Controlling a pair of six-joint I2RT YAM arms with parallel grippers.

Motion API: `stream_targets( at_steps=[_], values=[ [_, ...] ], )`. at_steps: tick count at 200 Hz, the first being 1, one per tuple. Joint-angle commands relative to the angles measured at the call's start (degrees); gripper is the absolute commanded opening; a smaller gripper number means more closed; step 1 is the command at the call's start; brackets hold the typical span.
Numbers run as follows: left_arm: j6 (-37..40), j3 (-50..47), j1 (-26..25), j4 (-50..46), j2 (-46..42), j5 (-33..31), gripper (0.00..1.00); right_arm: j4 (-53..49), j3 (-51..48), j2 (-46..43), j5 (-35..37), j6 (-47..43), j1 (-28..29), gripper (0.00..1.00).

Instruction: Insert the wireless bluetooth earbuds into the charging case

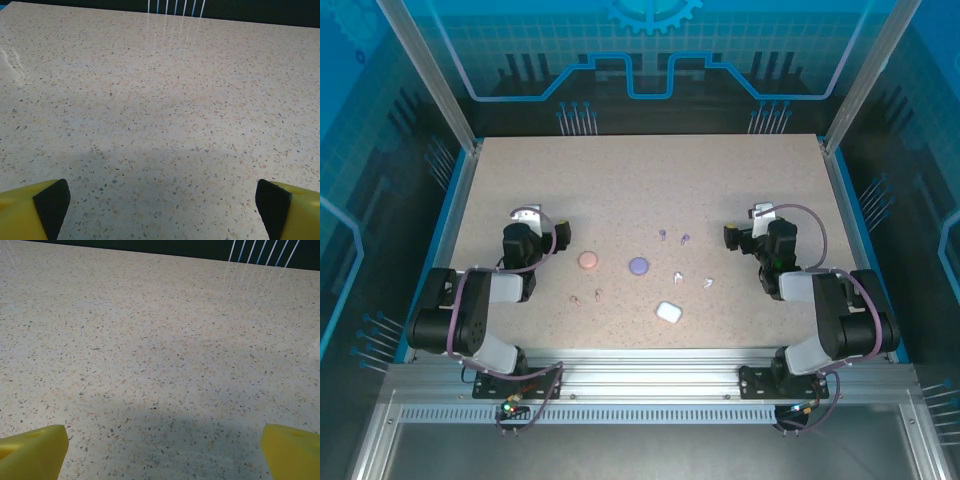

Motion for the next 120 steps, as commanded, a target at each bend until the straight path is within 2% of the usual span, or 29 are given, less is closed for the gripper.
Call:
stream_targets(
  at_steps=[1,120],
  values=[
    [-0.74,-0.10,0.63,1.08,-0.06,-0.68,0.99,-0.03,1.10,0.57,-0.83,-0.45,-0.51,1.00],
    [-0.38,0.68,0.37,-0.09,0.07,-0.72,0.99,-0.11,1.23,0.64,-1.00,-0.45,-0.69,1.00]
  ],
)
